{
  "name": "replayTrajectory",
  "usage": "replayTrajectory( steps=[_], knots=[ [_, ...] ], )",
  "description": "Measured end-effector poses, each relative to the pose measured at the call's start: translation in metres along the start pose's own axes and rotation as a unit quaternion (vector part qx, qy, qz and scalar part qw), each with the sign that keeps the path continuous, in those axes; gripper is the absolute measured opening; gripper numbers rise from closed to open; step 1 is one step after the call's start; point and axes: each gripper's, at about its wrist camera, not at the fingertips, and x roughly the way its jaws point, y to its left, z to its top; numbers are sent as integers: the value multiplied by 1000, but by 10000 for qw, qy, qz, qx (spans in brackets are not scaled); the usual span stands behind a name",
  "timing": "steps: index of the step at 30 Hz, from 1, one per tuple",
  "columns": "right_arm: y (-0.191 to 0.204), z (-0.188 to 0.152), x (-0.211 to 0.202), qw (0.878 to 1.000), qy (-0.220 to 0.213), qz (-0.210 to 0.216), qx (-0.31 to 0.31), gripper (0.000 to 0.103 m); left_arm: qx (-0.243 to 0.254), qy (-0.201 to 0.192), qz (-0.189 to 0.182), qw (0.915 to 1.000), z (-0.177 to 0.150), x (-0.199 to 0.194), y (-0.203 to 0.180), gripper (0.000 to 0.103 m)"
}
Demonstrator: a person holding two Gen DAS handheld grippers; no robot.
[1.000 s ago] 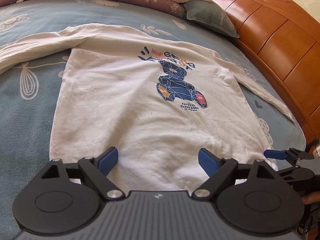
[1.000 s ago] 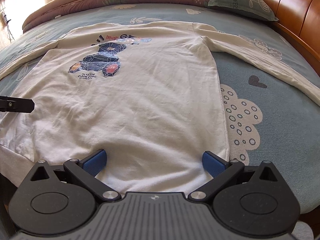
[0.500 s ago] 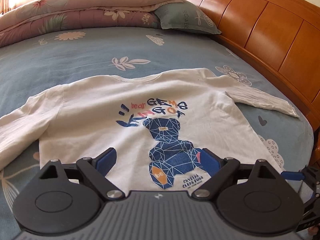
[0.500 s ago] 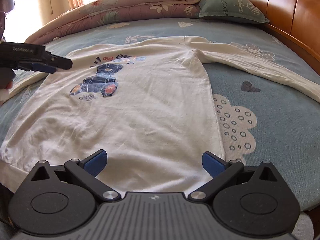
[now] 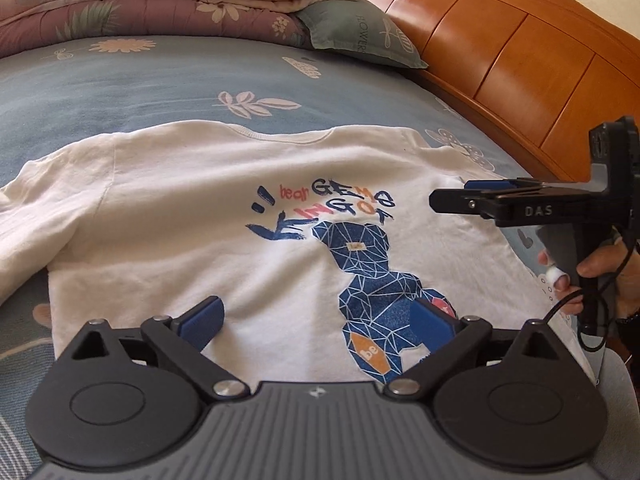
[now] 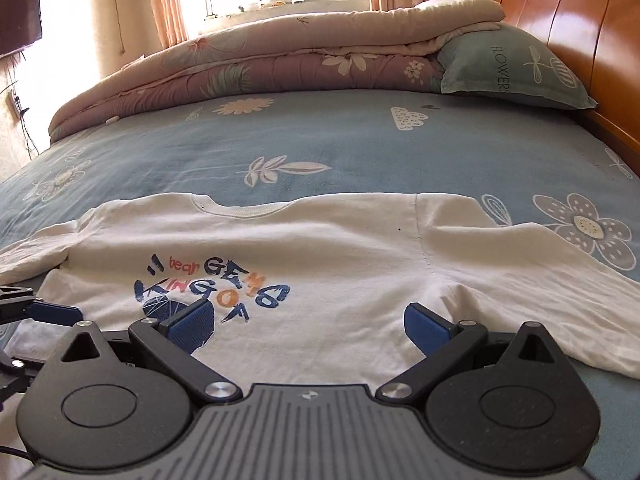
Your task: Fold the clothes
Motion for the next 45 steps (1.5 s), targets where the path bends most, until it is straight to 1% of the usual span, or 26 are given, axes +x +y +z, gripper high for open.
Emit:
replayTrajectory(
  steps=[3,4,5,8,10,11,14,15,19,21,23,24,26,28,29,31,32,34,36,38,41,43,45],
  knots=[
    [-13,-13,21,9993,264,-215,154,103,42,-33,-14,10000,-2,1,1,100],
    [-16,-19,21,9993,257,-236,157,103,74,-33,7,10000,-3,2,-1,100],
    [-17,-27,12,9995,182,-216,113,103,106,-34,28,9999,-3,2,-2,100],
    [-20,-50,-14,9995,228,-235,27,103,187,-33,65,9998,-4,4,-4,102],
    [-18,-58,-25,9992,304,-261,-78,103,237,-22,100,9997,-4,4,-6,102],
    [-17,-58,-30,9991,313,-279,-113,103,235,-23,105,9997,-4,3,-6,102],
    [-16,-43,-37,9993,187,-310,-121,103,241,-22,114,9996,-5,3,-6,102],
    [-17,-36,-37,9994,95,-313,-123,103,244,-23,118,9996,-5,3,-7,102],
    [-26,1,-20,9983,-501,-282,-98,103,253,-27,113,9996,-5,3,-7,102],
    [-39,16,3,9983,-524,-210,169,103,233,-39,84,9997,-5,3,-5,102],
    [-55,22,21,9982,-345,-238,435,103,213,-51,54,9997,-5,3,-4,102],
    [-65,21,29,9975,-206,-334,589,103,203,-57,40,9998,-5,3,-3,102],
    [-81,8,31,9952,57,-529,817,103,174,-62,8,9998,-5,3,-2,102],
    [-86,-10,17,9956,56,-616,710,103,146,-68,-15,9999,-4,3,-1,102],
    [-88,-16,9,9956,124,-646,662,103,141,-66,-13,9999,-4,3,-1,102],
    [-92,-25,-8,9962,224,-576,607,103,131,-61,-8,9999,-4,3,-2,102],
    [-95,-27,-17,9964,203,-550,620,103,129,-60,-6,9999,-4,3,-2,102],
    [-104,-24,-34,9959,-80,-549,719,103,134,-61,-1,9999,-4,4,-2,102],
    [-118,-13,-43,9927,-522,-721,809,103,139,-63,5,9999,-4,4,-2,102],
    [-142,0,-37,9870,-675,-942,1112,103,144,-65,10,9999,-4,5,-2,102],
    [-179,0,-17,9788,-426,-1352,1482,103,150,-68,16,9999,-4,5,-3,102],
    [-199,-17,-14,9730,-142,-1559,1696,103,154,-71,13,9999,-4,5,-2,102],
    [-199,-38,-27,9752,-130,-1609,1514,103,174,-76,21,9998,-4,5,-3,102]
  ],
)
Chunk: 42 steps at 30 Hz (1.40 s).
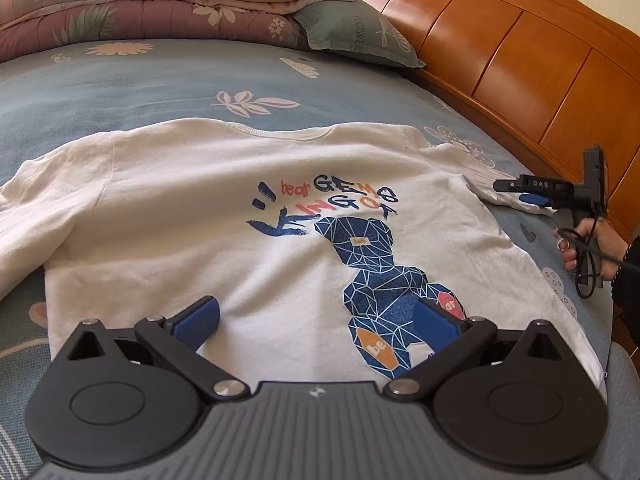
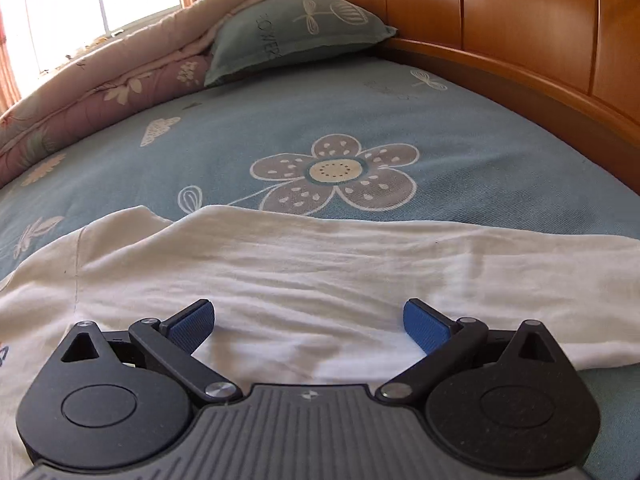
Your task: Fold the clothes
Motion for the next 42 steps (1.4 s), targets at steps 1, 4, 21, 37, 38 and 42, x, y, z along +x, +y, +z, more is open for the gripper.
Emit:
replayTrajectory(
  steps=[1,4,21,37,38,42],
  knots=[
    [-3,-9,-8,9999,-36,-21,-139,103,10,-2,4,10000,0,0,0,102],
    [-10,-26,-30,9990,-54,-50,-436,103,36,-8,16,10000,0,1,-1,102],
    [-163,20,-30,9760,-437,-1150,1795,103,9,-54,-23,10000,-1,1,0,102],
    [-127,5,-58,9874,-420,-753,1326,103,180,-73,52,9998,-3,2,-3,102],
    [-130,9,-52,9877,-387,-734,1328,103,186,-73,57,9998,-3,2,-3,102],
    [-147,16,-23,9872,-172,-851,1341,103,193,-71,61,9998,-3,2,-3,102]
  ],
)
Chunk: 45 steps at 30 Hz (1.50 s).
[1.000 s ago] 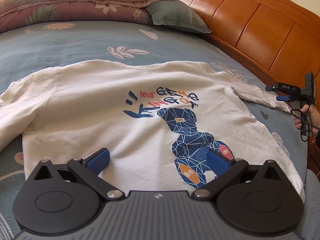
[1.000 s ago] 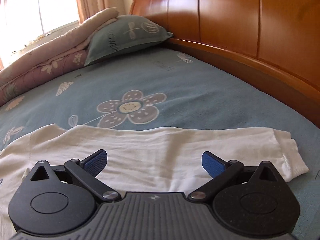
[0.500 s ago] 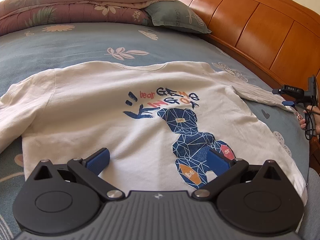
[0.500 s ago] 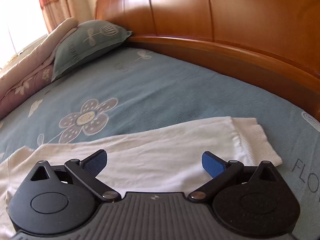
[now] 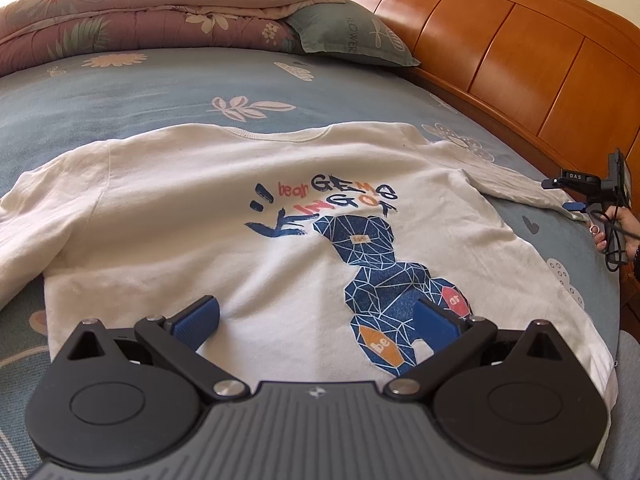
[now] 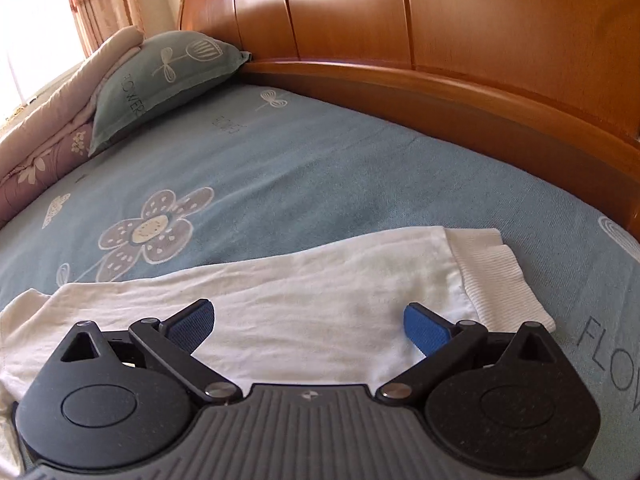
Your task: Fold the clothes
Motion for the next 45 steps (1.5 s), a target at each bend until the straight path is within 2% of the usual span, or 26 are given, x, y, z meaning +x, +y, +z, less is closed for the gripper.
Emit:
replayTrajectory(
  steps=[3,6,8,11,13,14,16,19,23,26,28,32,34,37,40,42,43,45],
  knots=[
    [-9,10,9,9998,-100,-189,18,103,-1,4,4,10000,0,0,0,102],
    [-7,24,-1,9985,-469,51,280,103,-1,7,8,10000,1,0,0,102],
    [-2,27,7,9989,-396,182,177,103,-2,10,11,10000,1,1,0,102],
    [4,25,36,9992,38,-389,-108,103,-3,13,13,10000,1,1,0,102],
    [18,27,35,9971,-61,-758,-100,103,-8,11,4,10000,1,0,0,102],
    [30,27,34,9969,-44,-778,-119,103,-10,10,0,10000,1,0,0,102],
    [62,24,28,9983,70,-323,-479,103,-15,9,-10,10000,1,0,1,102],
    [133,14,20,9912,323,291,-1248,103,-23,6,-24,10000,1,0,1,102],
    [215,5,20,9814,638,827,-1608,103,21,10,-7,10000,0,-1,0,102],
    [263,-8,35,9744,1064,746,-1832,103,23,0,-7,10000,0,-1,1,102],
    [282,-21,50,9700,1212,471,-2055,103,46,0,14,10000,-1,-1,0,102],
    [288,-16,71,9792,835,362,-1814,103,113,1,51,9999,-1,-1,-2,102],
    [287,-8,80,9828,786,359,-1634,103,100,4,38,9999,0,-1,-1,102],
    [289,-4,65,9824,803,466,-1622,103,67,4,4,10000,0,-1,1,102],
    [286,-11,28,9748,760,1080,-1799,103,57,1,2,10000,0,-1,0,102],
    [284,-22,15,9662,938,1380,-1963,103,78,3,21,10000,0,0,-1,102],
    [284,-30,11,9613,1040,1444,-2101,103,98,4,36,9999,-1,0,-2,102],
    [283,-48,10,9524,1250,1304,-2454,103,153,2,69,9999,-1,0,-3,102]
  ],
)
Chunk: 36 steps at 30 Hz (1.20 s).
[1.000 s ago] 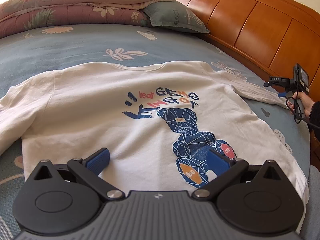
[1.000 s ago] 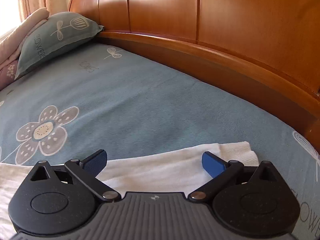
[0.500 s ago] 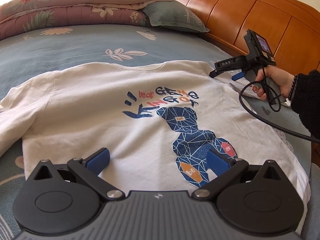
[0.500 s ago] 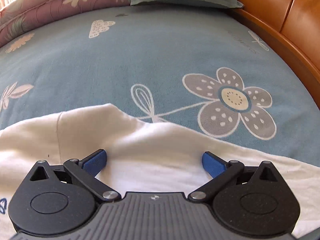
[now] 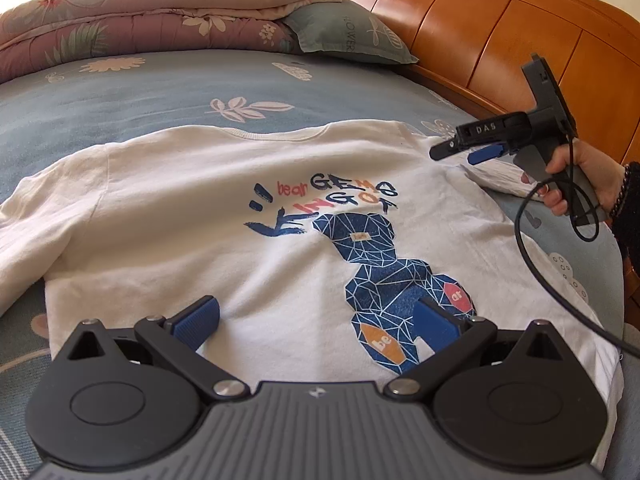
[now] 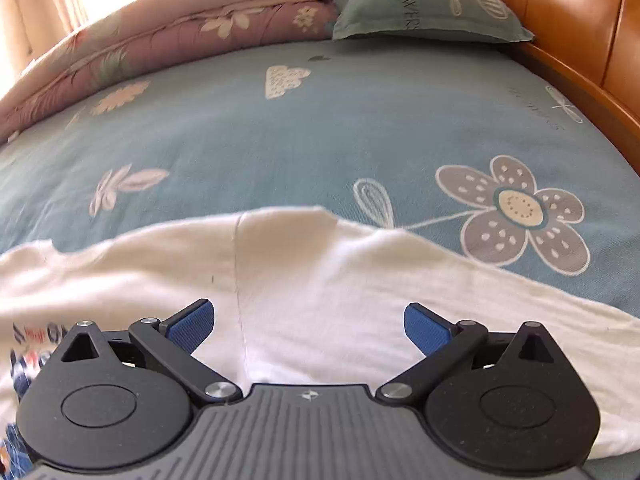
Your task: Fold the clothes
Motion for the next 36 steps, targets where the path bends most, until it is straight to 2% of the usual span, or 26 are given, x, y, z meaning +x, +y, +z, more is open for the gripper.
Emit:
replayTrajectory(
  steps=[2,4,6,9,13,16,18,23,26,27,29,34,36],
  knots=[
    [1,-13,2,9996,132,-149,-197,103,55,0,25,10000,0,0,-1,102],
    [-1,-18,-8,9995,58,-285,-140,103,78,10,47,10000,0,0,-2,102],
    [6,-21,-24,9996,-124,-228,-124,103,59,35,56,10000,1,0,-2,102],
    [29,-29,-44,9982,-355,256,-408,103,-18,74,85,9999,4,-4,-1,102],
    [69,-54,-57,9889,-385,1012,-1017,103,-99,101,114,9998,7,-10,1,102],
    [86,-75,-52,9839,-214,1181,-1322,103,-128,85,124,9998,9,-14,3,102],
    [90,-87,-44,9845,-85,1057,-1396,103,-142,82,140,9998,10,-16,4,102],
    [91,-106,-44,9870,-514,810,-1290,103,-120,130,281,9994,12,-17,4,102],
    [97,-97,-46,9897,-238,628,-1262,103,-185,-59,263,9995,17,-29,8,102],
    [102,-93,-49,9905,-149,619,-1217,103,-206,-123,257,9994,19,-33,10,102],
    [114,-89,-64,9895,-225,858,-1140,103,-253,-225,307,9990,22,-41,14,102],
    [169,-95,-82,9708,-463,1555,-1769,103,-342,-381,429,9978,28,-54,23,102],
    [195,-102,-75,9625,-320,1723,-2070,103,-376,-394,492,9973,29,-56,24,102]
  ],
)
